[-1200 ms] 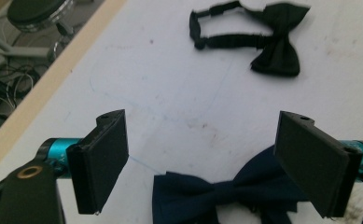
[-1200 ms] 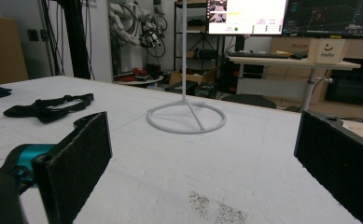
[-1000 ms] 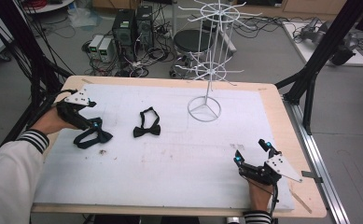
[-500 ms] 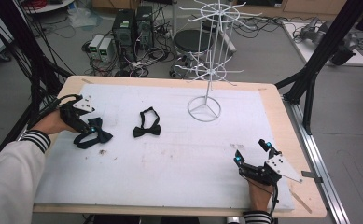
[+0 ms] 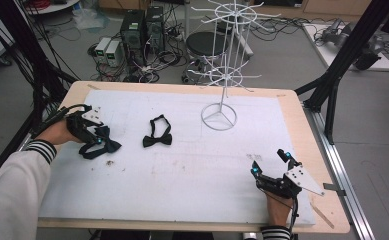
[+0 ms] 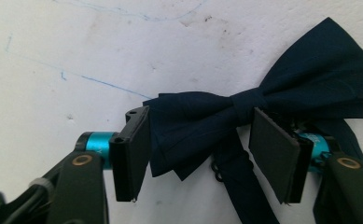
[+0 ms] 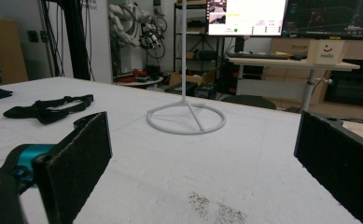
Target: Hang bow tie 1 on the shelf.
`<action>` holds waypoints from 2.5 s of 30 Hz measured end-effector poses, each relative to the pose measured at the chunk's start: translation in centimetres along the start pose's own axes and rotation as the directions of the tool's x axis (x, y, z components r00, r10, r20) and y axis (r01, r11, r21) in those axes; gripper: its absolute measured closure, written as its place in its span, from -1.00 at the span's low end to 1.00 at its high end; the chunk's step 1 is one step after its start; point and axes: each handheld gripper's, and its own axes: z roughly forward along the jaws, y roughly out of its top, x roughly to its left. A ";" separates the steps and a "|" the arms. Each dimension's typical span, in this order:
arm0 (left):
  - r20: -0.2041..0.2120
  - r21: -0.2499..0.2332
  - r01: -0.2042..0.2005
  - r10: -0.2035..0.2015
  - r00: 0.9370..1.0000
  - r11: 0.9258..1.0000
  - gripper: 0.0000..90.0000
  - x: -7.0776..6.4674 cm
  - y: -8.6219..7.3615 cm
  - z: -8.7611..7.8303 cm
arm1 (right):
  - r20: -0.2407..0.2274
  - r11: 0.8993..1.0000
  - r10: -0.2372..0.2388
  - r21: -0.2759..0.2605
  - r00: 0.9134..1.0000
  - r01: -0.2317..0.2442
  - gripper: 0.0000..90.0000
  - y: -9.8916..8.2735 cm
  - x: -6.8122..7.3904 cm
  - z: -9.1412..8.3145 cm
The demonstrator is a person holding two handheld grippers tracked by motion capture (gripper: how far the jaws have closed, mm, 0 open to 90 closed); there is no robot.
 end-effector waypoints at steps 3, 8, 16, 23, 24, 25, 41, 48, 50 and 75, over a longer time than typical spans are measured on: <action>0.013 -0.002 0.014 -0.014 1.000 1.000 -0.11 0.1 -0.1 0.0 | -0.001 1.000 0.004 0.002 1.000 -0.004 -0.93 0.0 0.0 0.0; 0.018 -0.001 0.024 -0.024 1.000 1.000 -0.11 0.2 -0.4 0.1 | -0.001 1.000 0.001 -0.001 1.000 -0.001 -0.93 0.0 0.0 0.0; 0.043 0.036 0.010 -0.012 0.999 0.999 -0.04 0.2 -0.6 0.5 | 0.000 1.000 0.004 0.002 1.000 -0.004 -0.93 0.0 0.0 0.0; 0.071 0.026 0.018 -0.020 0.997 1.000 0.36 0.2 -0.5 0.6 | -0.001 1.000 0.003 0.000 1.000 -0.003 -0.93 0.0 0.0 0.0; 0.066 0.027 0.018 -0.020 0.998 0.999 0.43 0.1 -0.5 0.6 | -0.001 1.000 0.005 0.001 1.000 -0.005 -0.93 0.0 0.0 0.0; 0.074 0.035 0.025 -0.027 0.997 0.999 0.50 0.1 -0.4 0.6 | -0.001 1.000 0.005 0.002 1.000 -0.005 -0.93 0.0 0.0 0.0; 0.063 0.032 0.112 -0.114 0.991 0.993 0.82 -0.2 0.3 0.3 | 0.000 1.000 0.004 0.000 1.000 -0.004 -0.93 0.0 0.0 0.0; 0.038 0.007 0.162 -0.162 0.986 0.987 0.82 -0.4 0.9 -0.6 | -0.001 1.000 0.002 0.000 1.000 -0.002 -0.93 0.0 0.0 0.0; 0.035 -0.008 0.184 -0.183 0.982 0.983 0.82 -0.7 1.1 -1.1 | -0.001 1.000 0.004 0.000 1.000 -0.004 -0.93 0.0 0.0 0.0; -0.032 -0.347 0.284 -0.314 0.949 0.894 0.83 -4.3 3.1 -6.7 | 0.002 1.000 0.007 0.011 1.000 -0.007 -0.93 0.0 0.1 0.0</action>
